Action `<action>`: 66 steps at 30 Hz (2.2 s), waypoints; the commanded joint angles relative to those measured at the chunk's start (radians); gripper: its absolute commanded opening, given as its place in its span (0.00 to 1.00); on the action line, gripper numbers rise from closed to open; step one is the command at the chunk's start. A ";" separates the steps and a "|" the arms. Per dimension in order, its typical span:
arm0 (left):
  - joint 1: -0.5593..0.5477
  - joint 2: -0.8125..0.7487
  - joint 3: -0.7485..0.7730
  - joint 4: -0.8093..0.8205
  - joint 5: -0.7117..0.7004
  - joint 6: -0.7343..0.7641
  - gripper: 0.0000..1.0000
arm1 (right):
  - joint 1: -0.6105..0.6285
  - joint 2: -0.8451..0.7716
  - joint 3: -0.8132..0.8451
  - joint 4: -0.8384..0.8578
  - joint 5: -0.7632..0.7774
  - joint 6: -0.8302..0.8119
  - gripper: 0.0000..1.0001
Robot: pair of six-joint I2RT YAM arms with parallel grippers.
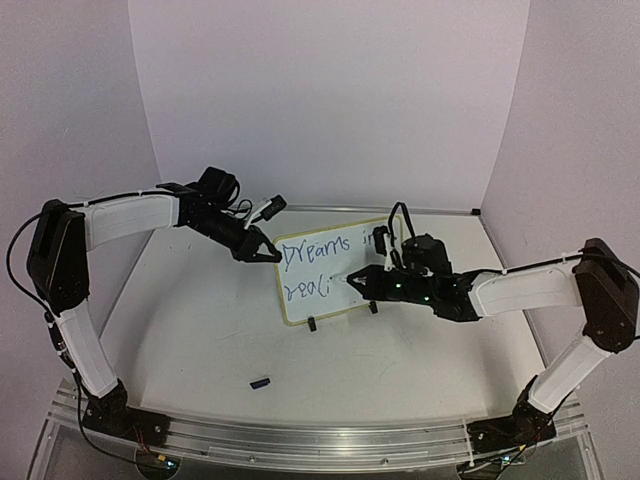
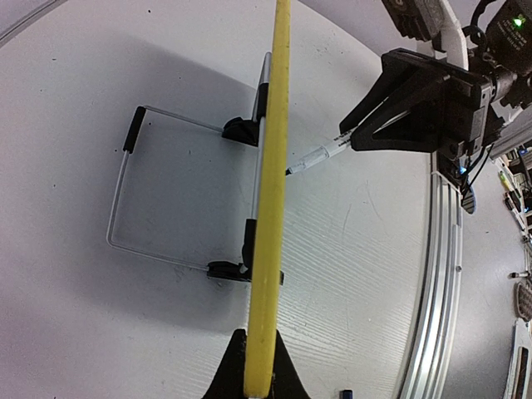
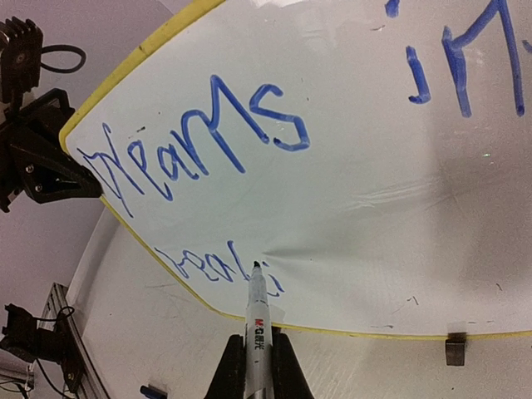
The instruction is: Write a sentence on the whiteboard
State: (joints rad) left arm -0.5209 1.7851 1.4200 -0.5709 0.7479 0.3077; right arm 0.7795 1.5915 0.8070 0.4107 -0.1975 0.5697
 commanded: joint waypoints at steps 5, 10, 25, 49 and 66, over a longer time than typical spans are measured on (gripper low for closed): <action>-0.024 0.019 0.008 -0.059 -0.035 0.013 0.00 | -0.003 0.035 0.010 0.031 0.033 0.011 0.00; -0.024 0.019 0.008 -0.060 -0.036 0.013 0.00 | -0.003 0.043 0.017 0.030 0.048 0.013 0.00; -0.024 0.018 0.008 -0.060 -0.035 0.013 0.00 | -0.003 -0.028 -0.026 0.006 0.142 0.032 0.00; -0.024 0.023 0.008 -0.058 -0.035 0.012 0.00 | -0.003 0.005 0.041 0.013 0.073 0.007 0.00; -0.024 0.024 0.010 -0.059 -0.033 0.012 0.00 | -0.003 0.034 -0.002 -0.023 0.080 0.041 0.00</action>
State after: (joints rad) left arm -0.5240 1.7851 1.4200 -0.5671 0.7471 0.3073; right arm 0.7803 1.6009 0.8139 0.3994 -0.1333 0.5950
